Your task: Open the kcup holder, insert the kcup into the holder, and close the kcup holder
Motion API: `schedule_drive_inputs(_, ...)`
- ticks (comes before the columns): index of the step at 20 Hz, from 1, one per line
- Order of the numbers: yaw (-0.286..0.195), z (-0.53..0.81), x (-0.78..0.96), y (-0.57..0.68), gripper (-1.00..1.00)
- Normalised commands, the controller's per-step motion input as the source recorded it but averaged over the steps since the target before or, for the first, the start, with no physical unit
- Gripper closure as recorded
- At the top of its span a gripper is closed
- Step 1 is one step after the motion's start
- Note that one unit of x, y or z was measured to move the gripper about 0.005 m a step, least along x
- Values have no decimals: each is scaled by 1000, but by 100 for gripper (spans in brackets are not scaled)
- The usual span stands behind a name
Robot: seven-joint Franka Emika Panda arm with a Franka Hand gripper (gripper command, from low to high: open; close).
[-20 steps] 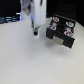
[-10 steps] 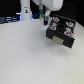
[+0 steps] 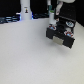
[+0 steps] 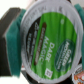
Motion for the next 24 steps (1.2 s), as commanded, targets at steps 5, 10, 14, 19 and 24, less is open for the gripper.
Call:
schedule_drive_inputs(5,34,34,36,644,100)
schedule_drive_inputs(10,65,-13,37,599,100)
schedule_drive_inputs(14,76,-42,57,526,100)
schedule_drive_inputs(19,50,-139,35,188,100)
schedule_drive_inputs(24,9,-190,7,23,100)
